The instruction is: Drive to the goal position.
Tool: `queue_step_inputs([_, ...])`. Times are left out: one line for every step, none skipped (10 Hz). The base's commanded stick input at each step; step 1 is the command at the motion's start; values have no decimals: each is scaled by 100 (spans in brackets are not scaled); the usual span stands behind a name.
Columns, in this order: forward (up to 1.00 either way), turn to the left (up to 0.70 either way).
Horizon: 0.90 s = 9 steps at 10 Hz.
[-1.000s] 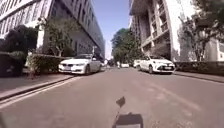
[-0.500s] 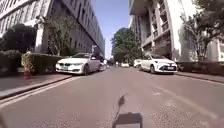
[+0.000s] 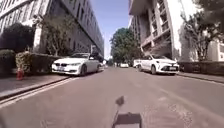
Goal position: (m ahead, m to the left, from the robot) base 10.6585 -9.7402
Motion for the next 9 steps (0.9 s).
queue_step_inputs([70, 0])
queue_step_inputs([70, 0])
queue_step_inputs([70, 0])
queue_step_inputs([70, 0])
queue_step_inputs([70, 0])
queue_step_inputs([70, 0])
queue_step_inputs([70, 0])
queue_step_inputs([70, 0])
queue_step_inputs([70, 0])
